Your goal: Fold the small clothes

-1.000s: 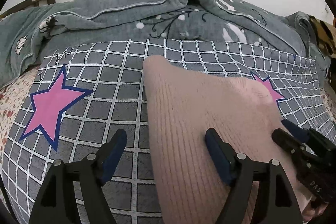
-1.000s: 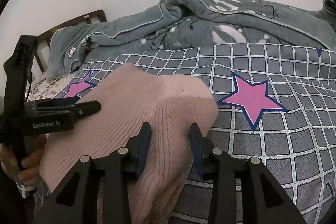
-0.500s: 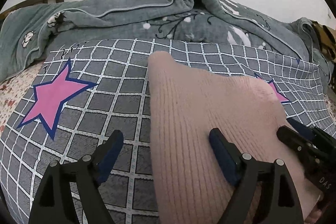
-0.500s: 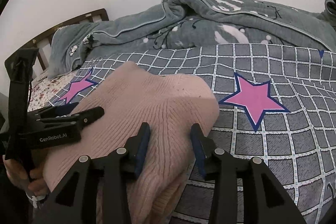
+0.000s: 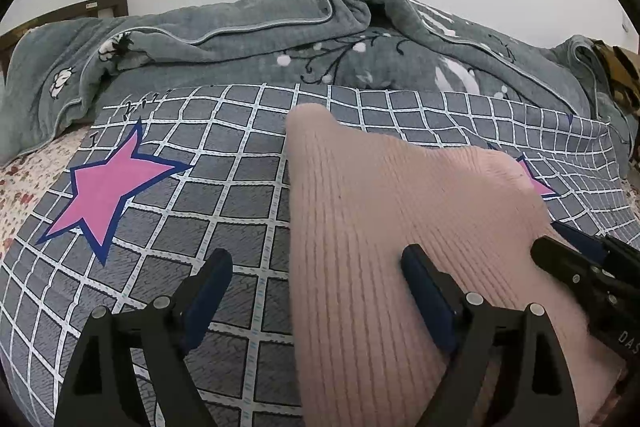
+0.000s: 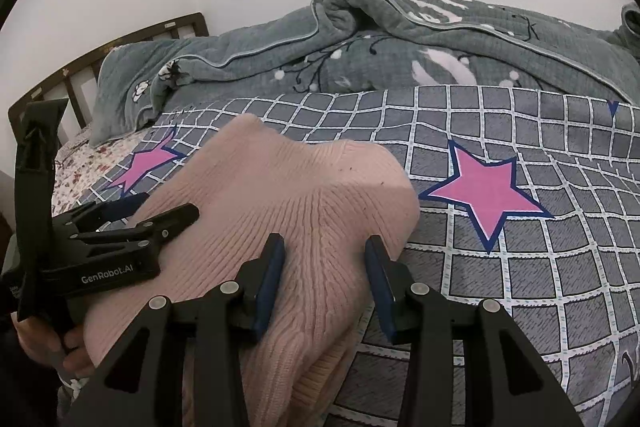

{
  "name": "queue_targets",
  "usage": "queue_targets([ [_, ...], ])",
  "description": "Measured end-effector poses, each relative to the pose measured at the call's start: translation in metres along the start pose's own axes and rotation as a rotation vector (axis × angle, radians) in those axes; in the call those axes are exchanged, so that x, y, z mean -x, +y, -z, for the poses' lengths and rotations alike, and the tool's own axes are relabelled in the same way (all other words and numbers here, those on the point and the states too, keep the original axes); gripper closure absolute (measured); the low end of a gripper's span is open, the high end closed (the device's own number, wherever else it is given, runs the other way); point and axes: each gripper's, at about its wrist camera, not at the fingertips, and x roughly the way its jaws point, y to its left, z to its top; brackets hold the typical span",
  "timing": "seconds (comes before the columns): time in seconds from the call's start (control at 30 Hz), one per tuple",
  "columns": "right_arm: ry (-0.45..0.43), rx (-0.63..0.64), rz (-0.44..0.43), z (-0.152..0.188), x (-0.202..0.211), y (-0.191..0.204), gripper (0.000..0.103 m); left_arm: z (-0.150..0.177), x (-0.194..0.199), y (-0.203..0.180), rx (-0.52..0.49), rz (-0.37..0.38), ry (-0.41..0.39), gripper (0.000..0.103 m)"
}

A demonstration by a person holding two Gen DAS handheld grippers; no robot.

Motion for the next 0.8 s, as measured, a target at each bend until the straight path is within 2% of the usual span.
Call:
queue_targets([
  [0.8,-0.001,-0.007,-0.014,-0.0002,-0.001,-0.0023,0.061,0.0008,-0.0011,0.0028,0.018,0.023,-0.001,0.015],
])
